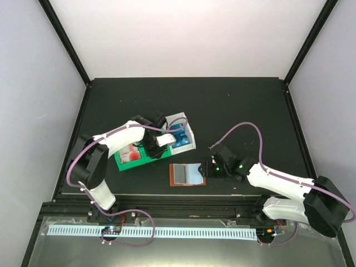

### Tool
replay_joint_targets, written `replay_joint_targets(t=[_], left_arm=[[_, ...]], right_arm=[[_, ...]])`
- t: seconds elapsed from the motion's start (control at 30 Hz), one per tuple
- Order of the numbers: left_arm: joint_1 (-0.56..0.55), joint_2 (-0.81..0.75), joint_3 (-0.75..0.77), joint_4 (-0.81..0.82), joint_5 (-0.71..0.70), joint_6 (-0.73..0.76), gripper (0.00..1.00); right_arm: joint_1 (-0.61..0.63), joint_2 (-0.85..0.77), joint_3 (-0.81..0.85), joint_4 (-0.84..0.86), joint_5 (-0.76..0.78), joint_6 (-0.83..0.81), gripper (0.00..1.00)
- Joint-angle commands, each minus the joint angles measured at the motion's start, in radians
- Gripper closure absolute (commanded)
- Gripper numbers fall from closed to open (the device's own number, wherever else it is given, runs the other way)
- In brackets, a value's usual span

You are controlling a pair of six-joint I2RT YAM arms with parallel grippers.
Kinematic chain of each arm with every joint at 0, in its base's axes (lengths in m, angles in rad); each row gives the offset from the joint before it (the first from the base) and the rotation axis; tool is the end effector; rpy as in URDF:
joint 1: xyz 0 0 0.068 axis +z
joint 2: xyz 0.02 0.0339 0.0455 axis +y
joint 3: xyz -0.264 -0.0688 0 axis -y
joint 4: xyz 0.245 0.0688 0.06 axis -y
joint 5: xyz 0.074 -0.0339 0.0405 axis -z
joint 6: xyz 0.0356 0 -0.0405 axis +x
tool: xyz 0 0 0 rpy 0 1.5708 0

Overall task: Put the credit cards into the card holder
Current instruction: Pick up the credit card from the storage box.

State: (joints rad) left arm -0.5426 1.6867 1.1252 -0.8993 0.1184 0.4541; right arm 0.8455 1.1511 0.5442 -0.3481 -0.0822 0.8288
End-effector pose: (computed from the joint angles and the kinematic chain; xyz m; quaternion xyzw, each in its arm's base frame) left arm 0.2563 -0.1595 0.1874 0.4793 0.8740 -0.0614 0.0522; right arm 0.1379 0.1599 0.1748 -0.0204 0.9520 0.2511 0.1737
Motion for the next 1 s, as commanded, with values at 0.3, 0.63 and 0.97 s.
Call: replay_joint_targets(t=[0.3,0.63,0.97], left_arm=[[0.006,-0.056,-0.008,-0.008,0.004,0.005,0.72],[0.006,-0.065,-0.010,-0.016,0.004,0.005,0.84],[0.006,-0.080,-0.016,-0.020,0.015,0.007,0.84]], right_arm=[[-0.006,0.008,-0.001,0.006,-0.004,0.002,0.43],[-0.006,0.006,-0.004,0.004,-0.005,0.001,0.43],[-0.005,0.008,-0.004,0.006,-0.006,0.002,0.44]])
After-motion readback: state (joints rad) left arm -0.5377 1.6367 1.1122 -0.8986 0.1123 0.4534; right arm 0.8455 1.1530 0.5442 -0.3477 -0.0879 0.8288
